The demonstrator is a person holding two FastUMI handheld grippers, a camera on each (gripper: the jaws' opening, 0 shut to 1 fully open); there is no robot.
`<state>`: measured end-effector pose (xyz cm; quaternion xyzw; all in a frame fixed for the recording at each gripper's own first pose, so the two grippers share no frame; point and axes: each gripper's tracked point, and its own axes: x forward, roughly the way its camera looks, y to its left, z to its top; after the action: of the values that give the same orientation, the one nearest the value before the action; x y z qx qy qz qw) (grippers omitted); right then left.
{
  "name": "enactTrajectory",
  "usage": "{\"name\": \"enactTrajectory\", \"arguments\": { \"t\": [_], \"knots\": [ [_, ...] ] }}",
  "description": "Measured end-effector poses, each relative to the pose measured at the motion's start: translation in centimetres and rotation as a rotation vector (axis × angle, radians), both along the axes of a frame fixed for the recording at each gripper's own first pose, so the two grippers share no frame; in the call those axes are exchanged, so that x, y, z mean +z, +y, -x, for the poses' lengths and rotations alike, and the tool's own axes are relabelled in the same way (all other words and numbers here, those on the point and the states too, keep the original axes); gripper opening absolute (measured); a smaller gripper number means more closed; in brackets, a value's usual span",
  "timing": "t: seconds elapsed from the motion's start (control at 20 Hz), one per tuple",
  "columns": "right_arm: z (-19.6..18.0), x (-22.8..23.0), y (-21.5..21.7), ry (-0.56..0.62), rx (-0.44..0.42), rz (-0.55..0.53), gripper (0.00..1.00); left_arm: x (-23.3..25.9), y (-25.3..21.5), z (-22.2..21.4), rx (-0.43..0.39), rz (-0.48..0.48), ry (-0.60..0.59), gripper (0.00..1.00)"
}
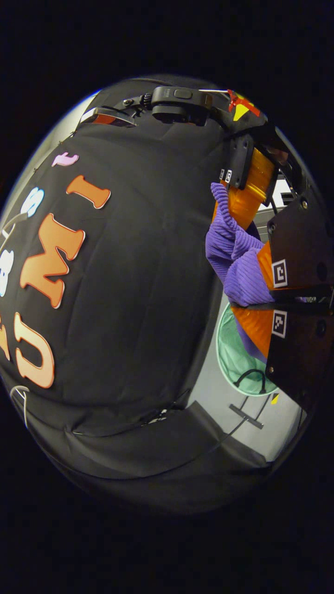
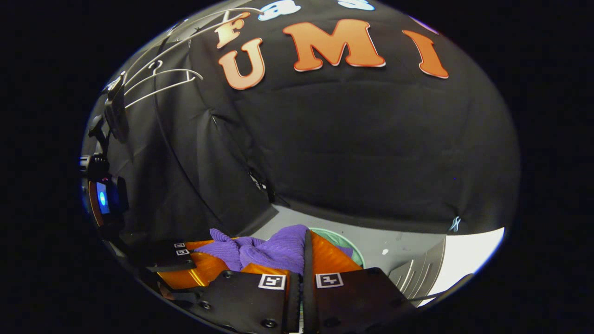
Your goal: Grasp the clothes on the hanger with both hands and then place them into the laundry hamper below.
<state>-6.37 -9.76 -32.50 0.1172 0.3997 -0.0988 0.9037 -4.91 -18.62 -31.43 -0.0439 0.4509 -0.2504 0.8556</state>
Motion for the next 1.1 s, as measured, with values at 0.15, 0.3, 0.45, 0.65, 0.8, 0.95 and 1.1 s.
{"name": "enactTrajectory", "arguments": {
  "t": [0.15, 0.3, 0.45, 0.65, 0.8, 0.95, 1.1],
  "knots": [
    [1.0, -3.6, 0.5, 0.134, -0.019, -0.064, 0.1, -1.8, -0.1, 0.7, 0.01, -0.06, 0.115, 0.05],
    [2.4, -5.1, 1.0, 0.227, -0.036, -0.075, 0.11, -3.3, 0.5, 1.7, 0.022, -0.074, 0.186, 0.06],
    [2.9, -5.6, 0.5, 0.268, -0.038, -0.061, 0.11, -3.8, 0.7, 1.8, 0.044, -0.075, 0.218, 0.06],
    [3.2, -6.7, 0.7, 0.297, -0.03, -0.067, 0.12, -4.2, 1.1, 1.7, 0.053, -0.098, 0.229, 0.0],
    [3.0, -7.1, 1.2, 0.302, -0.031, -0.089, 0.19, -4.5, 1.5, 1.9, 0.044, -0.123, 0.236, 0.18],
    [2.6, -7.1, 1.3, 0.295, -0.019, -0.085, 0.63, -4.4, 1.6, 1.4, 0.067, -0.109, 0.213, 0.31],
    [3.2, -7.3, 0.7, 0.318, -0.04, -0.071, 0.76, -4.3, 3.2, 0.4, 0.089, -0.158, 0.177, 0.77]
  ]
}}
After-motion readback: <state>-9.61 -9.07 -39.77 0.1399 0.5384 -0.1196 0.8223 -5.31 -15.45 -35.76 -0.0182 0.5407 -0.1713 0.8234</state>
